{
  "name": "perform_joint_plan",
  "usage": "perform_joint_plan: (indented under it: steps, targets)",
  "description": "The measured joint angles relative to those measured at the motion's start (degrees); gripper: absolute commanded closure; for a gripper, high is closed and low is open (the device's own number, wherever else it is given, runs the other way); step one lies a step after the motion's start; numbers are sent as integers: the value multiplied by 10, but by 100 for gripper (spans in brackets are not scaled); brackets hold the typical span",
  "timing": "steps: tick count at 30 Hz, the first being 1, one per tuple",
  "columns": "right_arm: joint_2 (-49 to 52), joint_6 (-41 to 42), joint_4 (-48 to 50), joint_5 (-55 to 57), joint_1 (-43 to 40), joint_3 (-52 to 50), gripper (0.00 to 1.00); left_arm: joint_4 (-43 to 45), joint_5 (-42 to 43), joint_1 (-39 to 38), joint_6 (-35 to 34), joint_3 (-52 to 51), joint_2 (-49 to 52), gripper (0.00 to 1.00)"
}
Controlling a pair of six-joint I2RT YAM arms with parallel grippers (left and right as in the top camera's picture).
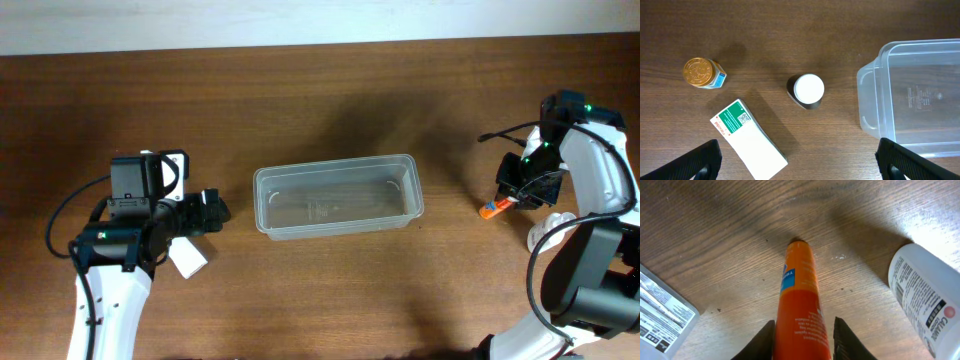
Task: Pack container
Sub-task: 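Reach the right gripper to the orange tube and grasp it, then carry the orange tube into the container's right end and release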
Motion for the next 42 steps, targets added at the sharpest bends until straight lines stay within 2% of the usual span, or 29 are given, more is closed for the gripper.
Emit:
perform_joint_plan:
  steps: [10,15,21,26,29,34,42]
  targets:
    - [0,-3,-9,0,2,2,82,0,0,0,0,0,0,0]
    - [-2,-16,-45,0,20,44,82,0,0,0,0,0,0,1]
    - [-40,-28,-99,-1,92,152,82,1,0,0,0,0,0,1]
    - [-98,-36,-106,-2,176,217,83,3,0,0,0,1,0,1]
    - [-124,-39,-108,-3,241,224,83,6,0,0,0,1,0,0]
    - [-105,-42,-103,1,312,224,83,13,0,0,0,1,0,1]
    - [-40,-45,-68,5,336,198,83,13,0,0,0,1,0,1]
